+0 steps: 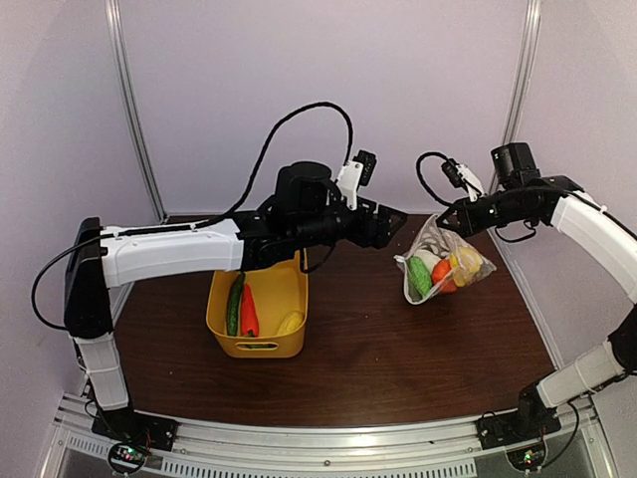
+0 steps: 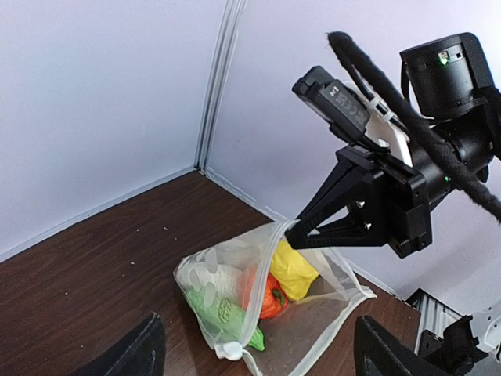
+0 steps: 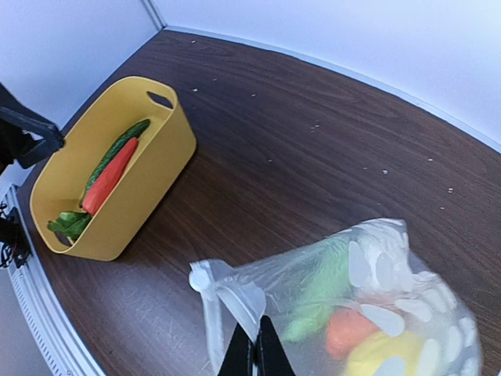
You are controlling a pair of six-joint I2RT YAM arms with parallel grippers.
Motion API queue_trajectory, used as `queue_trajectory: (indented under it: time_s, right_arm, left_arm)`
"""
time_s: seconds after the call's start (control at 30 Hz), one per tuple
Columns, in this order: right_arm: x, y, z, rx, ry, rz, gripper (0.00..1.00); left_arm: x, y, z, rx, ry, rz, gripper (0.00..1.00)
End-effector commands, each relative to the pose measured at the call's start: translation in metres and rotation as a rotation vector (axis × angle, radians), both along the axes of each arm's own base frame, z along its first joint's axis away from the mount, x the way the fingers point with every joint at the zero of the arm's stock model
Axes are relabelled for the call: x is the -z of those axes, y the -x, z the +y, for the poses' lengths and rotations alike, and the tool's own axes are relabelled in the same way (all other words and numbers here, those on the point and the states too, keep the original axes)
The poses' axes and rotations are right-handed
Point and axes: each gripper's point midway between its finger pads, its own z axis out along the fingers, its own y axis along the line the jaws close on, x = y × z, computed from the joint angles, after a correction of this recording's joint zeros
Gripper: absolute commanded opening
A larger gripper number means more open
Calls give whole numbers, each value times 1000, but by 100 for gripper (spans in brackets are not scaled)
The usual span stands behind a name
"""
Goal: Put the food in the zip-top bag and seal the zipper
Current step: Place the fake fruit in the zipper food storage bag, then pick up the fake vegetable from the bin.
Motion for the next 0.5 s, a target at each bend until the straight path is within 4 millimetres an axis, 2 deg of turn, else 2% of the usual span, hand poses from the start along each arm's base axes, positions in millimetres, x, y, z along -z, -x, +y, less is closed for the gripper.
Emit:
queue_trajectory:
  time_s: [0.0,0.07,0.13,0.23,0.33,0.47]
  right_arm:
    - [-29,-19,-33,160,94,-126,0]
    - [-24,-22,-39,187,129,-131,0]
    - [-13,-22,-40,185,140,-111,0]
    - [4,-20,-33,152,121,-67,0]
    - [6,-21,-26,135,91,-45,0]
    - [1,-25,-21,118,68,-42,0]
  left_arm:
    - [-40,1,31,-78,-50,-82,84]
    - [-21,-2,55,-141,-191,-63,84]
    - [-1,-8,88,-227,-316,5,84]
    - [33,-16,148,-329,-442,216,83]
    - [55,-12,202,-393,-519,307,81]
    - [83,-8,250,-455,-685,311,79]
